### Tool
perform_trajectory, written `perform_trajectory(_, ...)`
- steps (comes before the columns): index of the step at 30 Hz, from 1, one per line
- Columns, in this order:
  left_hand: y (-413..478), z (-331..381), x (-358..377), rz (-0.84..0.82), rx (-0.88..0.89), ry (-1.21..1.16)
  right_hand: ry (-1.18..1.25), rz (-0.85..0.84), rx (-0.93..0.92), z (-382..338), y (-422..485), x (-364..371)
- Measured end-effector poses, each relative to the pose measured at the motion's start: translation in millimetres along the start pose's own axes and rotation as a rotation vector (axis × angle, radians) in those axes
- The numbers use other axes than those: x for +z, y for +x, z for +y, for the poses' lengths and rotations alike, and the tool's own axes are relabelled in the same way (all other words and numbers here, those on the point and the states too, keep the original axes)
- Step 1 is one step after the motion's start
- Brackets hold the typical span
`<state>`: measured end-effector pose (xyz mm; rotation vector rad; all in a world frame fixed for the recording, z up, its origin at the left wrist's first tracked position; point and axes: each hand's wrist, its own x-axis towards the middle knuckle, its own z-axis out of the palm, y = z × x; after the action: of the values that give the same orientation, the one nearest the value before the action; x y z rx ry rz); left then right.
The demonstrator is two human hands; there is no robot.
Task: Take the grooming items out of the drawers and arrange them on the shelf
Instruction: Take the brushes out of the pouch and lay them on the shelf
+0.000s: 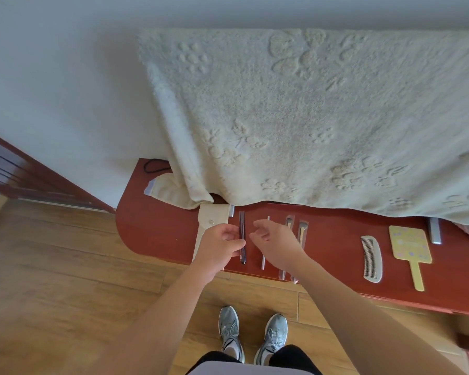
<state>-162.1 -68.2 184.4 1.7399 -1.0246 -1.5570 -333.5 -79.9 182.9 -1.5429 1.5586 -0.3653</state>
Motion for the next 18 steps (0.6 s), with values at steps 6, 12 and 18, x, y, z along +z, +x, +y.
perform_trajectory(6, 3, 2, -7, 0.007, -0.031, -0.094, -0.028, -0.088, -0.023, -8, -11, 18)
perform_trajectory(12, 3, 0, -7, 0.029, -0.029, -0.064, -0.032, -0.06, -0.042, -11, -15, 24)
perform_trajectory(18, 10, 14, -10, 0.105, 0.013, -0.024, 0.007, -0.044, -0.036, -8, -20, 23)
